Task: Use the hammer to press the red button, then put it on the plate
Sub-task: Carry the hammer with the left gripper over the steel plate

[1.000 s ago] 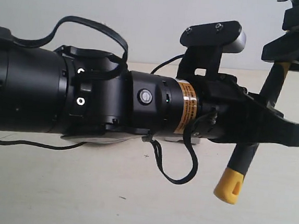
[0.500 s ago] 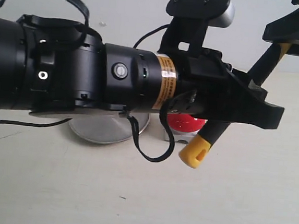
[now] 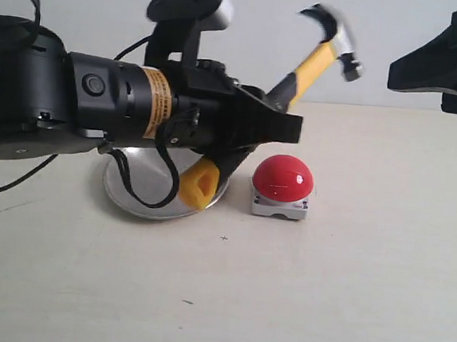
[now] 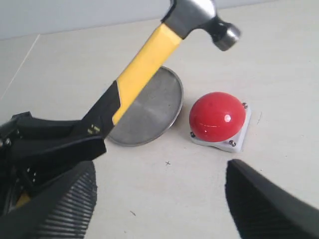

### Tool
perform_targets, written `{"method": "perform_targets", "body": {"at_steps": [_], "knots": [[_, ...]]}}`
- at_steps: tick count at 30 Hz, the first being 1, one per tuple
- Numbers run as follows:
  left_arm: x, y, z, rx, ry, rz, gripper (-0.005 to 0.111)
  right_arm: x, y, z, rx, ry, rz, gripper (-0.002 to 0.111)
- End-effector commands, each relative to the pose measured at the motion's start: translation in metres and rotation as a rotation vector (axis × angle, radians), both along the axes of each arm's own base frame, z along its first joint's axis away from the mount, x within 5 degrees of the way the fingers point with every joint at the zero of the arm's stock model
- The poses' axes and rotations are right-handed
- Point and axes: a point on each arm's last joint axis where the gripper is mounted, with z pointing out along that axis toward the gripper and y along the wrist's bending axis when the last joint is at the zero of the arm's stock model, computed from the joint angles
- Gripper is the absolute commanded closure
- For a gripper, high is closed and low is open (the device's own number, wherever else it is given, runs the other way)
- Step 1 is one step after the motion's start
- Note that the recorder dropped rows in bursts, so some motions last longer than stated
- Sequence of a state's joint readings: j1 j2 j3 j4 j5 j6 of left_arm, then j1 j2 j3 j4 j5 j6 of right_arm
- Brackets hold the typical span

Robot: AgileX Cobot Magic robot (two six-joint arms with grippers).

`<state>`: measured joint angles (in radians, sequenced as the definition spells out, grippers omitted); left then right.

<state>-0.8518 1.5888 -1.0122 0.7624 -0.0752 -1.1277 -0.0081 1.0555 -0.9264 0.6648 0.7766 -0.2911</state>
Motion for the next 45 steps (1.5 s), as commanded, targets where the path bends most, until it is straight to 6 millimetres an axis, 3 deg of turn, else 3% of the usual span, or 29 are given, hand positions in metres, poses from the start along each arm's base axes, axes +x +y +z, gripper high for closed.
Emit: {"method": "perform_targets", "body": {"at_steps": [1,7,12,18,24,30,34,45], "knots": [[-0.007,-0.007,0.019,-0.133,-0.036,-0.074,0.107,-0.003,0.001,0.000,-0.020,-0.005,0.039,0.031],[-0.001,0.001,0.013,-0.016,-0.070,-0.035,0.107,-0.013,0.002,0.007,-0.048,-0.055,0.072,0.034],[0.001,0.006,0.009,0.078,-0.091,-0.012,0.107,-0.043,0.003,0.023,-0.107,-0.174,0.120,0.058],[-0.014,0.023,0.008,0.113,-0.122,-0.037,0.107,-0.088,-0.001,0.024,-0.088,-0.383,0.022,0.083],[-0.037,0.045,0.014,0.092,-0.161,-0.074,0.107,-0.119,-0.005,-0.009,-0.064,-0.595,-0.059,0.097],[-0.050,0.058,0.007,0.130,-0.191,-0.104,0.107,-0.133,-0.002,-0.047,-0.035,-0.736,-0.034,0.099],[-0.051,0.058,0.006,0.127,-0.201,-0.118,0.107,-0.136,-0.001,-0.061,-0.101,-0.800,0.003,0.099],[-0.046,0.050,-0.012,0.166,-0.164,-0.139,0.107,-0.135,-0.003,-0.092,-0.151,-0.770,-0.009,0.099]]}}
